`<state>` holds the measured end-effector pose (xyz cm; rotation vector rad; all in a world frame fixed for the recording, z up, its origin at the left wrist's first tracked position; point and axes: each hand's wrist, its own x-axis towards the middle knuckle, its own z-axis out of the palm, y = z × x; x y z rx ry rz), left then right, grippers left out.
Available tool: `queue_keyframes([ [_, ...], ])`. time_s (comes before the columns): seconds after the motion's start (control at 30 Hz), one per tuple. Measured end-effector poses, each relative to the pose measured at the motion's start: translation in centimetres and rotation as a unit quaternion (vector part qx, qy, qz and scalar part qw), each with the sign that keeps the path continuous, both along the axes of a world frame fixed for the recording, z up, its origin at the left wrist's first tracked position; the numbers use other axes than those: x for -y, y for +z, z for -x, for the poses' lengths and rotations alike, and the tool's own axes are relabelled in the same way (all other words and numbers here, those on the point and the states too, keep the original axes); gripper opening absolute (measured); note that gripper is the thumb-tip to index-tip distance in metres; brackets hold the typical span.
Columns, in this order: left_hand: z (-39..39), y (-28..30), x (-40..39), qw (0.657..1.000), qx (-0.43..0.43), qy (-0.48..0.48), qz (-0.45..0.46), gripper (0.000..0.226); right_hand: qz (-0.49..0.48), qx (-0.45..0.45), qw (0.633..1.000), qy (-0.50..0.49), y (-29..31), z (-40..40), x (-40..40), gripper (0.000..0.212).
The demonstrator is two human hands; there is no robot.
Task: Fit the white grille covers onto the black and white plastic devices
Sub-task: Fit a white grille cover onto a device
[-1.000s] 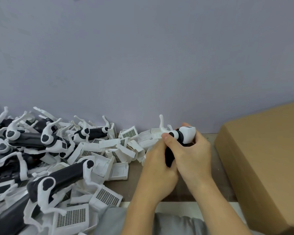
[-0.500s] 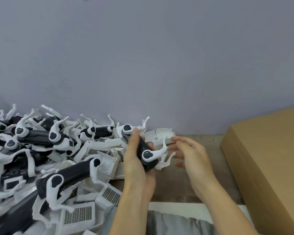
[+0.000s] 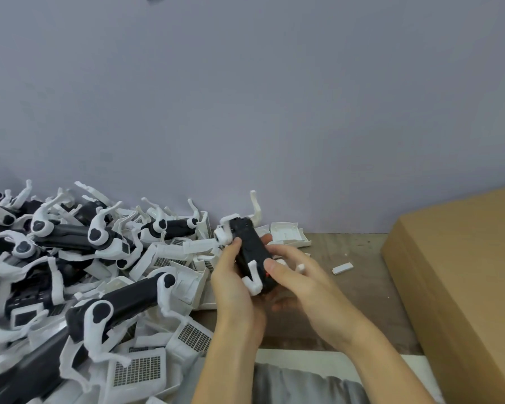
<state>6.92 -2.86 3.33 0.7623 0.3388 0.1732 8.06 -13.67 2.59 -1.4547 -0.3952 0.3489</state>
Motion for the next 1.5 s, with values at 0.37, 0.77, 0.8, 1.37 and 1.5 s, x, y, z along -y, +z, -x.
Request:
queue_keyframes([
  [0.37, -0.2, -0.6, 0.4, 0.998, 0.02, 0.024, -0.051, 0.03, -0.01, -0.007, 1.0, 0.003, -0.6, -0.3, -0.3, 0.033],
  [0.77, 0.0, -0.6, 0.2, 0.999, 0.03, 0.019, -0.038, 0.033, 0.004, 0.005, 0.999, 0.052, -1.0, -0.7, -0.2, 0.044],
  [0.8, -0.1, -0.5, 0.2, 0.999, 0.029, 0.022, -0.034, 0.032, 0.007, 0.006, 0.999, 0.052, -0.9, -0.7, -0.2, 0.045],
  [1.37, -0.1, -0.4, 0.6, 0.997, 0.01, 0.045, -0.069, 0.045, -0.02, -0.016, 0.999, 0.025, -0.4, -0.3, -0.4, 0.038],
  [1.5, -0.1, -0.5, 0.4, 0.998, 0.014, 0.039, -0.041, 0.039, -0.027, -0.012, 0.999, 0.039, -0.5, -0.4, -0.5, 0.041],
])
